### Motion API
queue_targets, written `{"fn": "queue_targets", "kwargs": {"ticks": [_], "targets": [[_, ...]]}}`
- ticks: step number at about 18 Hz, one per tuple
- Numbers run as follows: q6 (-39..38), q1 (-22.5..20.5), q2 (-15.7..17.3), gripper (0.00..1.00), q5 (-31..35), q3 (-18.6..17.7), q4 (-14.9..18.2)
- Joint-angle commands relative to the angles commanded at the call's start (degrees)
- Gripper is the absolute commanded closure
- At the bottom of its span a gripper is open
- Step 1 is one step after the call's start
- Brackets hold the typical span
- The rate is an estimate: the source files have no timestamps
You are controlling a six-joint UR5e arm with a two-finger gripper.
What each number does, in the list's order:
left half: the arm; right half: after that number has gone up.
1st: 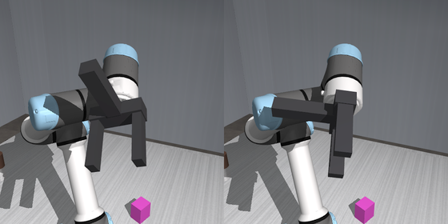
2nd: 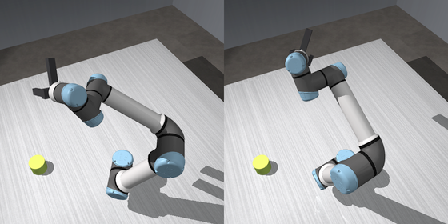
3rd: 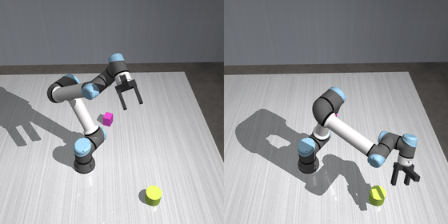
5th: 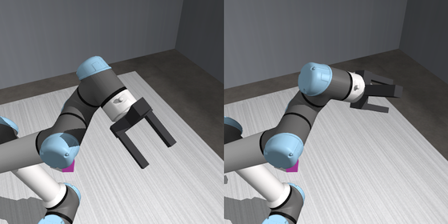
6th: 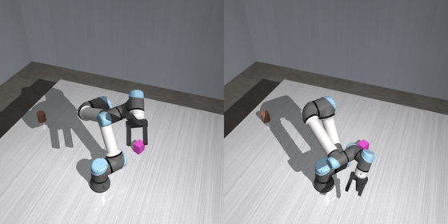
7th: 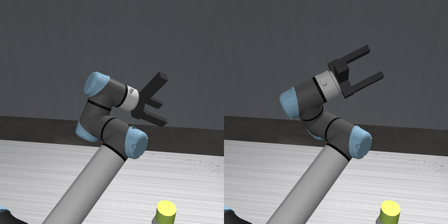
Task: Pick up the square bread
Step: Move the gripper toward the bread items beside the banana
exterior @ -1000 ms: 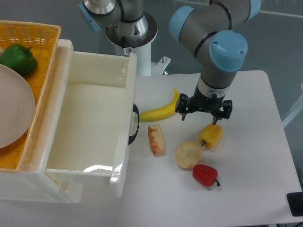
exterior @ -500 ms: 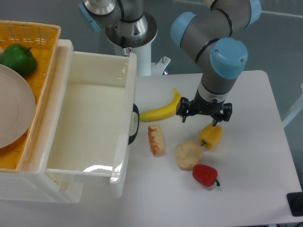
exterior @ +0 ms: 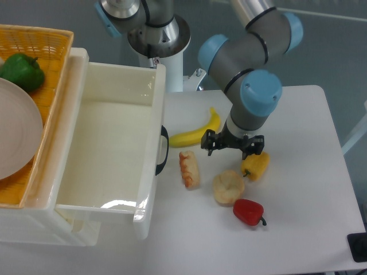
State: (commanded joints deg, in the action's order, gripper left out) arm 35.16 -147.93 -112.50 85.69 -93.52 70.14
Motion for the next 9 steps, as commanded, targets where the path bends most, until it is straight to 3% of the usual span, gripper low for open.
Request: {"fn": "queue_targets", "kwargs": {"ticks": [9], "targets": [[-3.60, 0.97, -2.11, 0.00, -2.72, -1.15, -0.09]]}}
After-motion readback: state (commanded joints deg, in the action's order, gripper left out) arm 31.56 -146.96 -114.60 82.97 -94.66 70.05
